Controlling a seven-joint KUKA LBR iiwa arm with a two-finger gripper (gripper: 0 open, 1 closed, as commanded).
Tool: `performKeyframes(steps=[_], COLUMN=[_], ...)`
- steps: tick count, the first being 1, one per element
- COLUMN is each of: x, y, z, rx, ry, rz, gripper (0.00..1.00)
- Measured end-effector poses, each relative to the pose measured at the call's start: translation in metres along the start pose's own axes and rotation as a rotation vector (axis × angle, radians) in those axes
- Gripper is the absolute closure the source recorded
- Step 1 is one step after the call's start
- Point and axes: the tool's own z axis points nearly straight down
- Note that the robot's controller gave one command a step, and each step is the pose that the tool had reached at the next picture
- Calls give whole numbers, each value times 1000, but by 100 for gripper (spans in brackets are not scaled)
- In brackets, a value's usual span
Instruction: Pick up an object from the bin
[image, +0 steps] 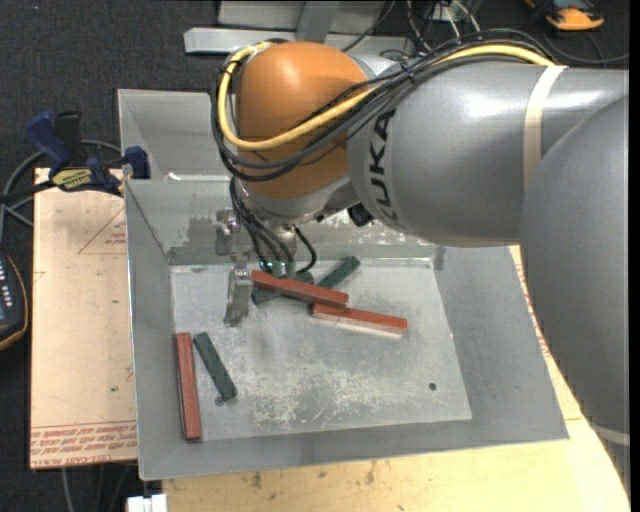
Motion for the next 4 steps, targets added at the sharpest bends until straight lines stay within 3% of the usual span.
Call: performKeyframes(steps=[1, 2, 3, 4], x=[-48, -17, -18, -18], y=[-95, -142, -139, -140], z=[158, 166, 165, 165], rx=[3, 2, -1, -1], ry=[-3, -6, -8, -9], rz=[-85, -145, -148, -148], gripper=[0, 0, 100, 0])
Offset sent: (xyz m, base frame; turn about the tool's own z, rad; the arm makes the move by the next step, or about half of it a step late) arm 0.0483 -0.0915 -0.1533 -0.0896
